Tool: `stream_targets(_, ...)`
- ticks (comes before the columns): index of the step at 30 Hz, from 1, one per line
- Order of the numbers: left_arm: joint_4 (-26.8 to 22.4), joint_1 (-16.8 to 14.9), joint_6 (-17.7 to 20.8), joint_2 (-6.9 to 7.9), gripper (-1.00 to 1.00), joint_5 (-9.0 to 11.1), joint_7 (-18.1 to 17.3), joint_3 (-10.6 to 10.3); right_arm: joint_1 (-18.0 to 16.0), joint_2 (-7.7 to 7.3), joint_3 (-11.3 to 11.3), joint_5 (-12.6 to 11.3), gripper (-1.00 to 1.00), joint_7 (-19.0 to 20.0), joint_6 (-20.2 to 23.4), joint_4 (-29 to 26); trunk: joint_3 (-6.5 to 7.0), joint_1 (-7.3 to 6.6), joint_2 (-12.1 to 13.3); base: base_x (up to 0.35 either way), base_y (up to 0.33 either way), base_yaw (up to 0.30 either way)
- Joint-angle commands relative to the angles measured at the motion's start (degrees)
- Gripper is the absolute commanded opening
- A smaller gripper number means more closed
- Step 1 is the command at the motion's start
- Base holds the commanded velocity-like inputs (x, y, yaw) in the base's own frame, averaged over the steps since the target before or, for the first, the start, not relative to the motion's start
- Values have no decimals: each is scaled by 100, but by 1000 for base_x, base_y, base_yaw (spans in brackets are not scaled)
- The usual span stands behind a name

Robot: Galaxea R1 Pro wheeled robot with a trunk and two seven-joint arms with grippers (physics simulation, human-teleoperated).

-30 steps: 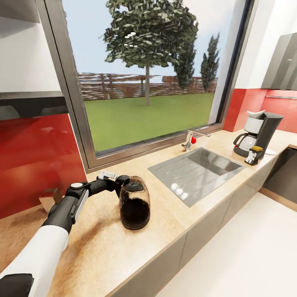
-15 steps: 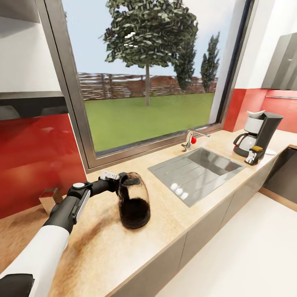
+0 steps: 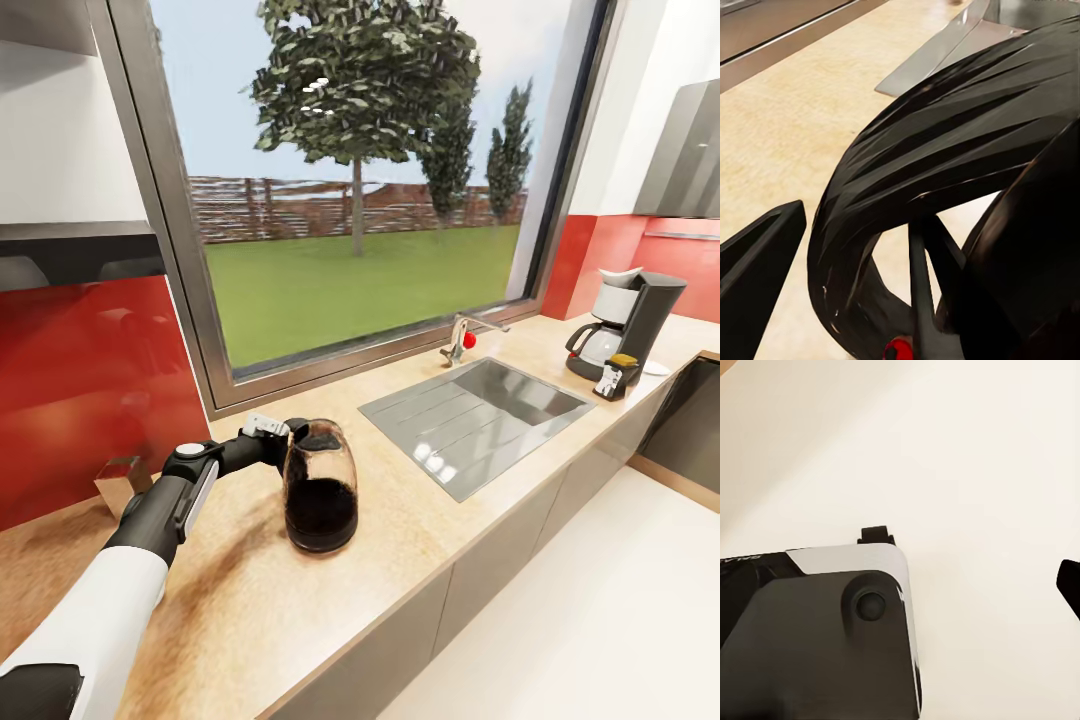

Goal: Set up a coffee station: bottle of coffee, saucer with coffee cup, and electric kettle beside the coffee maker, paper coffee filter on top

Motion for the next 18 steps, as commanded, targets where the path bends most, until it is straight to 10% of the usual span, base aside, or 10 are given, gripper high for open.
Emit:
stream_targets(1, -11, -5, 13, 2, -100, -32, -29, -1, -3, 3, 49, -54, 100, -16, 6, -5, -13, 3, -13, 0, 0, 0)
stream_targets(18, -369, -14, 71, 2, -100, -28, -1, 7, -4, 15, 49, -54, 100, -23, 7, -7, -13, 3, -13, 0, 0, 0)
